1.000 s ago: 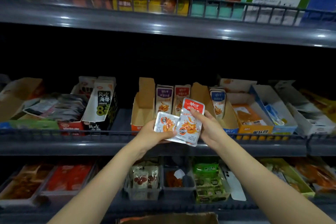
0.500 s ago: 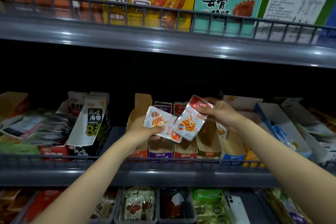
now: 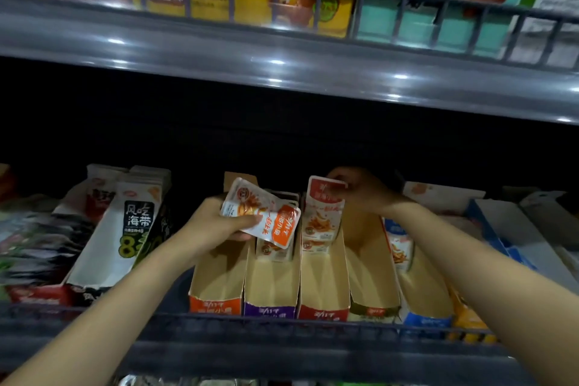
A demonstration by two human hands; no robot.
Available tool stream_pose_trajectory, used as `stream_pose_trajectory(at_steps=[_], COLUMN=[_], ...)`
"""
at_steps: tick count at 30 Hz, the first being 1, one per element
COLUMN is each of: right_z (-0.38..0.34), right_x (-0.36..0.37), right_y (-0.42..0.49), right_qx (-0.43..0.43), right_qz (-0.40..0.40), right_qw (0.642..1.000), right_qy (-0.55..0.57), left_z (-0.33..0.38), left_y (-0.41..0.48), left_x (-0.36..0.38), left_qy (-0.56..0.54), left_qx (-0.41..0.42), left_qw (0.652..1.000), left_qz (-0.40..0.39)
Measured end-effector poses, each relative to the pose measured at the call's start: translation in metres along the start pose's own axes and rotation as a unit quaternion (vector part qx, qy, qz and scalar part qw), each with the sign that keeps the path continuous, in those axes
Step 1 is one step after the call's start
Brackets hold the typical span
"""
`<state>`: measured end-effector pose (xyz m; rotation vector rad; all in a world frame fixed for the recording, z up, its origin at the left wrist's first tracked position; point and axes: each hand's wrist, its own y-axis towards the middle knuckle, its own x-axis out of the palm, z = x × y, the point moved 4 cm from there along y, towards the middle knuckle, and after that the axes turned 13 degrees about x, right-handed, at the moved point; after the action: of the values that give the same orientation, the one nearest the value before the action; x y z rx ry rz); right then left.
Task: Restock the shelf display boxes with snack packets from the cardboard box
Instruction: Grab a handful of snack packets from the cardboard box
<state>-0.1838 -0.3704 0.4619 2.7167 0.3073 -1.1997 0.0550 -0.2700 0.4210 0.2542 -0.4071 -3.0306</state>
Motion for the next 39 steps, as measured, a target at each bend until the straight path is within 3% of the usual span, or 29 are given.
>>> stream_pose_trajectory(at_steps=[11,25,29,32,35,39], right_z=[0.017,0.015,-0.009,-0.025,-0.039,-0.051], right_x=[0.019,0.025,0.029,0.048,0.068,0.070], right_y=[0.011,-0.010,-0.035,-0.055,-0.070,-0.072], right_qx=[-0.027,-0.007,-0.002,0.074,0.104,0.083], right_qz=[0.008,0.095,0.102,-0.006,-0.096,-0.058], right_qw=[0.999,0.992,0.990,0.948,0.926,0.906], right_qy=[-0.045,-0.087,0.096,0.309,0.351,0.410], left_z=[-0.008,-0.011,-0.009,-0.001,0.005,0.007], left_y=[0.006,-0.001,-0.006,-0.011,-0.019,-0.032], left_x=[0.008,0.010,0.009,0.010,0.010,-0.008], left_qy=[-0.018,-0.044,-0.099,-0.205,-0.263,-0.261], left_qx=[-0.009,-0.008,-0.012,-0.005,-0.013,-0.034], left_qw=[1.000,0.999,0.995,0.978,0.963,0.962], left_qz=[-0.019,-0.015,0.014,0.041,0.049,0.075])
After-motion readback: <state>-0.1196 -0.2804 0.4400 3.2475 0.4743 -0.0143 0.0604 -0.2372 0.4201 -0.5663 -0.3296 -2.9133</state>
